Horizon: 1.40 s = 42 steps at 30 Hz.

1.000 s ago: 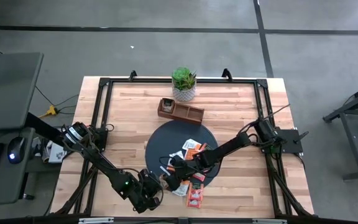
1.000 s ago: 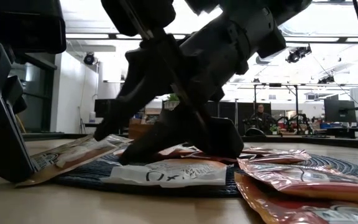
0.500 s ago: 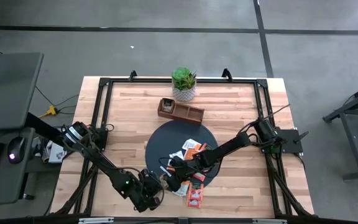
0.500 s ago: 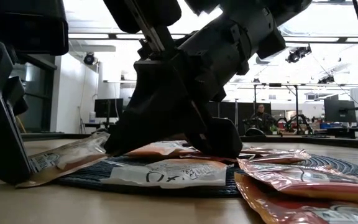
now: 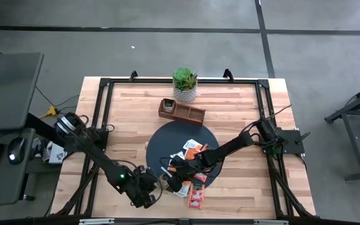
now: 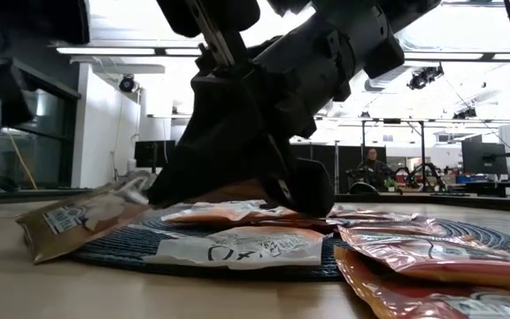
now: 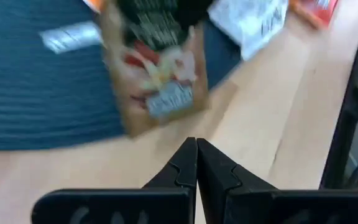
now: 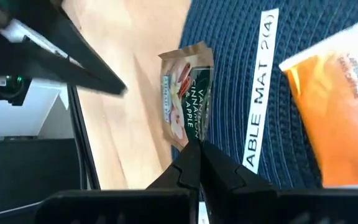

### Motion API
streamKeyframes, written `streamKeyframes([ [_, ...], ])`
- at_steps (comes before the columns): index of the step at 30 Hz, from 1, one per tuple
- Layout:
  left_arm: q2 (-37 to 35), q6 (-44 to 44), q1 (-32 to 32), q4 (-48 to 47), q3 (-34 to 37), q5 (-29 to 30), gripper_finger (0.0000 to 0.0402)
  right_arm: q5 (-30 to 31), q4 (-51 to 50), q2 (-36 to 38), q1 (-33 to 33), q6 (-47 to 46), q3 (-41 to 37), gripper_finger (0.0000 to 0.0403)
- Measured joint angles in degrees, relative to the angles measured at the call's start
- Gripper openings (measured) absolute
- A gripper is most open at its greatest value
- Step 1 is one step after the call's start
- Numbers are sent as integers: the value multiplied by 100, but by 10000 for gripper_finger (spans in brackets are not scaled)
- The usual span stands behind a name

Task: Pick & Place Tea
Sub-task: Put the brown tea bag into the left section of the wooden organizer

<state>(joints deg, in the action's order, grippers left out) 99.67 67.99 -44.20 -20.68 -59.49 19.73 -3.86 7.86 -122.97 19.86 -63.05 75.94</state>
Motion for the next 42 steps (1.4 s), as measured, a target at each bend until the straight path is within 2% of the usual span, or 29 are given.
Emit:
streamKeyframes([
  [11, -1120, 427, 0, -2126, -13, 684, 1, 77, -109, 433, -4, 305, 2, 0],
  [16, -1364, 452, 0, -2389, -15, 848, 1, 205, -376, 803, -73, 598, 2, 0],
  [22, -1547, 620, 45, -2388, -17, 1513, 1, 425, -1462, 1506, -203, 1194, 11, 0],
  [28, -1726, 231, 574, -2269, -17, 1573, 7, 597, -3095, 2347, -456, 1967, 11, 0],
  [34, -1954, -1087, 1560, -1399, -19, 1047, 62, 575, -4385, 3085, -830, 3003, 11, 0],
  [42, -2090, -2861, 3075, 497, -24, -343, 151, 497, -5354, 3639, -1160, 3861, 17, 0],
])
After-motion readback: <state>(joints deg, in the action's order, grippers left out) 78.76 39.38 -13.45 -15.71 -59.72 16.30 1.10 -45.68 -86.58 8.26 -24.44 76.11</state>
